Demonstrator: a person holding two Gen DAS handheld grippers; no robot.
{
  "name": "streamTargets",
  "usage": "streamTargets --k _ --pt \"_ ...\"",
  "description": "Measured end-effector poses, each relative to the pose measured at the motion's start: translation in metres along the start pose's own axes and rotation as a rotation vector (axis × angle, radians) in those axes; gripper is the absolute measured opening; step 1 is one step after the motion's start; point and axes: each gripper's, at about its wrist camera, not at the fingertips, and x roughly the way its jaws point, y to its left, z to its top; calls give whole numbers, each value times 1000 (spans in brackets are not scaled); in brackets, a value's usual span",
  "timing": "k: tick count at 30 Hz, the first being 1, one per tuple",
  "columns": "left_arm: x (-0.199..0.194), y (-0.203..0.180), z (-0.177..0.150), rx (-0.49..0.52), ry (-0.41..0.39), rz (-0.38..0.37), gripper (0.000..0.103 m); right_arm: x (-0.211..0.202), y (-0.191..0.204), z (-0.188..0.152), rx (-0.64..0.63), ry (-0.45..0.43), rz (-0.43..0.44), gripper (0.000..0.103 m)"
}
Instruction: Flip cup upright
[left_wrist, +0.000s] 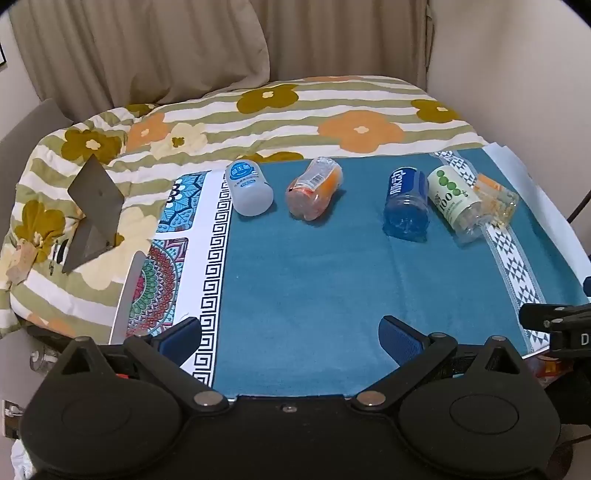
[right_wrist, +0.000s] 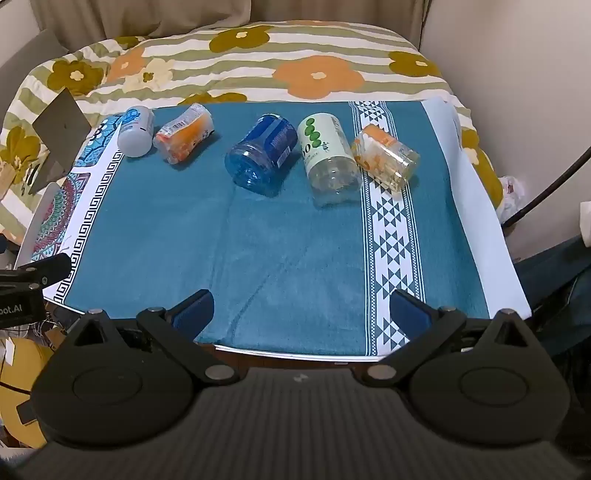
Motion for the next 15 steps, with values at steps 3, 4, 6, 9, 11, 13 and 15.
streamTargets --k 3,4,6,9,11,13,15 --pt "-2 1 -3 4 -28 -2 103 -1 0 0 -2 -6 -5 103" --pt "-1 0 -1 9 -17 1 103 -1 0 0 0 -6 -5 103" --pt "-3 -4 -2 20 -25 15 103 -2 0 0 1 -7 -4 103" --pt "-4 -3 0 19 -24 13 103 -3 0 2 7 -8 -3 103" --pt "-4 -3 1 21 -26 13 103 -5 0 1 13 -10 0 103" --pt "-6 -4 2 24 -30 13 103 -7 -1 1 12 -11 2 103" --pt "-6 -4 3 26 -34 12 103 -7 -1 1 11 -13 -1 103"
